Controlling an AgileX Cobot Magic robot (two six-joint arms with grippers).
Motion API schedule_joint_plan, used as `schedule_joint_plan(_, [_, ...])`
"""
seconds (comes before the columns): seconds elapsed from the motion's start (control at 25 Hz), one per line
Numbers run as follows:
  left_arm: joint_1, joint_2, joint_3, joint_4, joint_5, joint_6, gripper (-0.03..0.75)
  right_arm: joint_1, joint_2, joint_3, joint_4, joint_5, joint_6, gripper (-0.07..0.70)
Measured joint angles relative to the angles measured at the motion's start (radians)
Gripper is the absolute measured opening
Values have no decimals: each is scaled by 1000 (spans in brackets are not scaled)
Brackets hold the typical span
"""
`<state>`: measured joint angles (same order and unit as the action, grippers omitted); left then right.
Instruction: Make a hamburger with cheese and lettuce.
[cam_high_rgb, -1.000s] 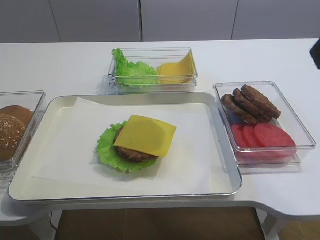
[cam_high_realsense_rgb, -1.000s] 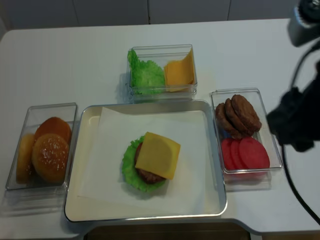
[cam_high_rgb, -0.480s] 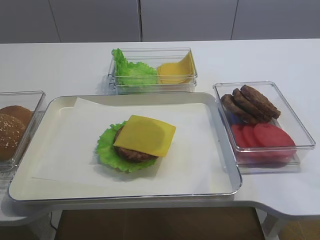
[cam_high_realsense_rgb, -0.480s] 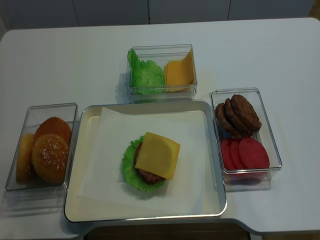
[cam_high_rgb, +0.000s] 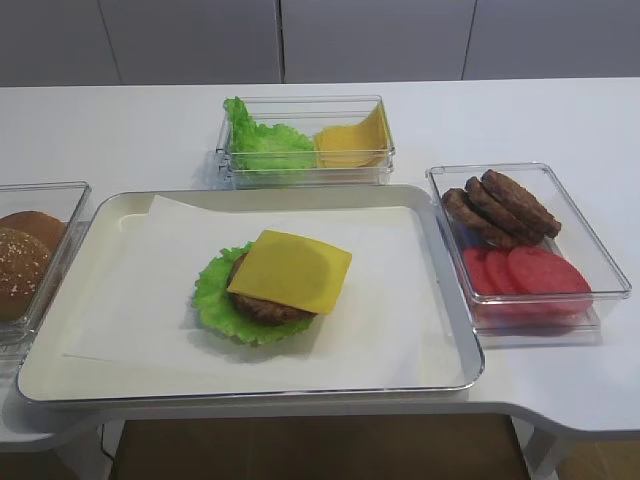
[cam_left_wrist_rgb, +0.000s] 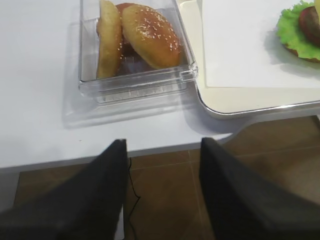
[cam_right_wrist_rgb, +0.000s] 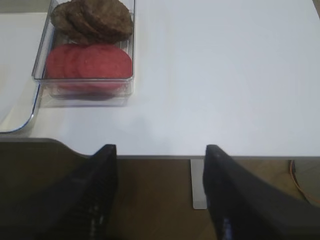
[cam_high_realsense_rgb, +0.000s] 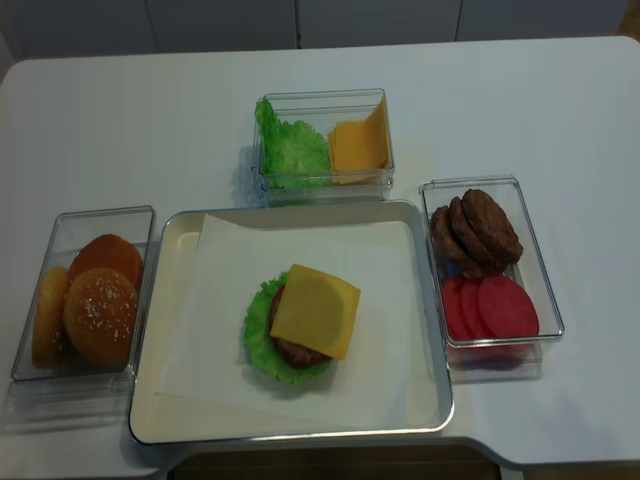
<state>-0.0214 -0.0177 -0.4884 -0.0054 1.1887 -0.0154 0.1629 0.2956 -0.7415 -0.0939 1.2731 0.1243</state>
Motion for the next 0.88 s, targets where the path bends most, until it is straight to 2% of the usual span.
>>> schedule_joint_plan(0.12, [0, 0, 0, 0, 0, 0, 352, -49, -67, 49, 33, 2, -26, 431])
schedule_joint_plan(0.36, [0, 0, 0, 0, 0, 0, 352, -113, -178, 147, 81, -34, -71, 431])
schedule_joint_plan(0.64, [0, 0, 0, 0, 0, 0, 352, -118, -298, 206, 94, -87, -87, 431])
schedule_joint_plan(0.88, [0, 0, 0, 0, 0, 0, 352, -118, -312, 225, 112, -136, -124, 431])
